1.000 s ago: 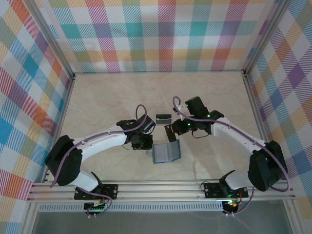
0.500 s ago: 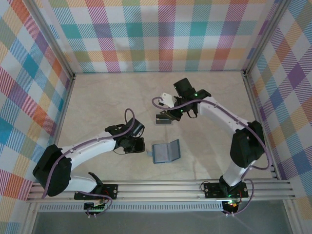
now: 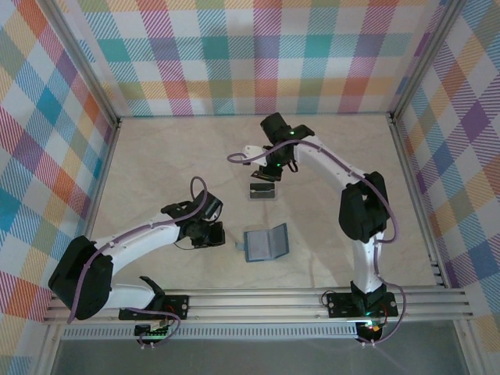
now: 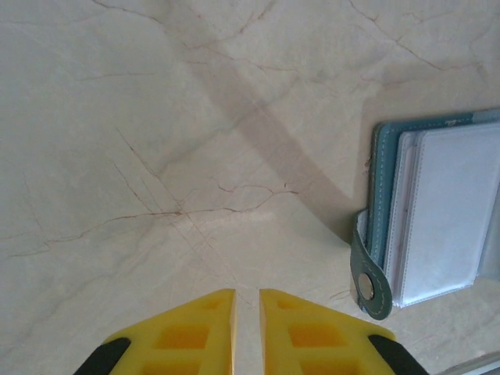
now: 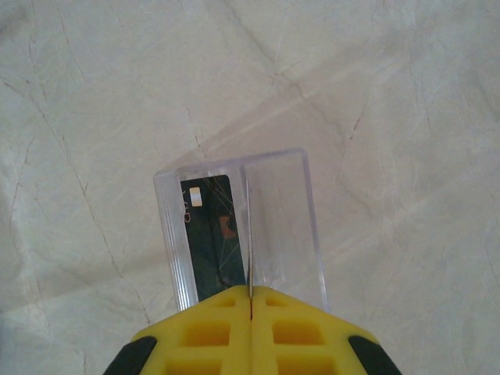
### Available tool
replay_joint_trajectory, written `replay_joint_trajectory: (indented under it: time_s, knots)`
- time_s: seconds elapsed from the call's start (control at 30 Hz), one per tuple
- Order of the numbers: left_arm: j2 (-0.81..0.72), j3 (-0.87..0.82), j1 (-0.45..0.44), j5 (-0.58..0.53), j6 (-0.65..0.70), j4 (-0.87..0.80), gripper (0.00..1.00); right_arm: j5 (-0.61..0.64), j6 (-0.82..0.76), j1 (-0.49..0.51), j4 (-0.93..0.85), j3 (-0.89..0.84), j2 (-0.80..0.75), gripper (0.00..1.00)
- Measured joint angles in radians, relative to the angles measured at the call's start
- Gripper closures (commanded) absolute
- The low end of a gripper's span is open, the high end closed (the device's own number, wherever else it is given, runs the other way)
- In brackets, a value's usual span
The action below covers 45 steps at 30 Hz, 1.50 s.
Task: Take the credit cards out of the card holder
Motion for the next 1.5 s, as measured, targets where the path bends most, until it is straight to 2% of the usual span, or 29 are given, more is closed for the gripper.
replay_joint_trajectory:
  time_s: [0.27,0.57,1.0,1.03,1.13,1.17,1.5]
  knots:
    - [0.000,-0.004,0.015,0.010,0.004,0.001,0.84,0.032,-0.026,0.026,-0.055,0.079,0.082,1.00]
    - [0.000,-0.018,0.021,0.015,0.009,0.001,0.84,0.081,-0.032,0.037,-0.095,0.082,0.117,1.00]
    - [0.001,-0.018,0.028,0.028,0.031,0.000,0.84,0.061,-0.048,0.038,-0.134,0.153,0.173,1.00]
    - [0.002,-0.018,0.028,0.029,0.031,0.000,0.84,0.058,-0.052,0.038,-0.135,0.153,0.178,0.98]
    - [0.013,-0.018,0.028,0.030,0.033,0.002,0.84,0.062,-0.059,0.038,-0.132,0.153,0.187,0.78]
    - [0.020,-0.018,0.028,0.031,0.033,0.002,0.84,0.069,-0.064,0.038,-0.125,0.153,0.189,0.75]
    - [0.044,-0.005,0.032,0.041,0.033,0.003,0.84,0.201,-0.063,0.038,0.087,0.095,0.156,0.68]
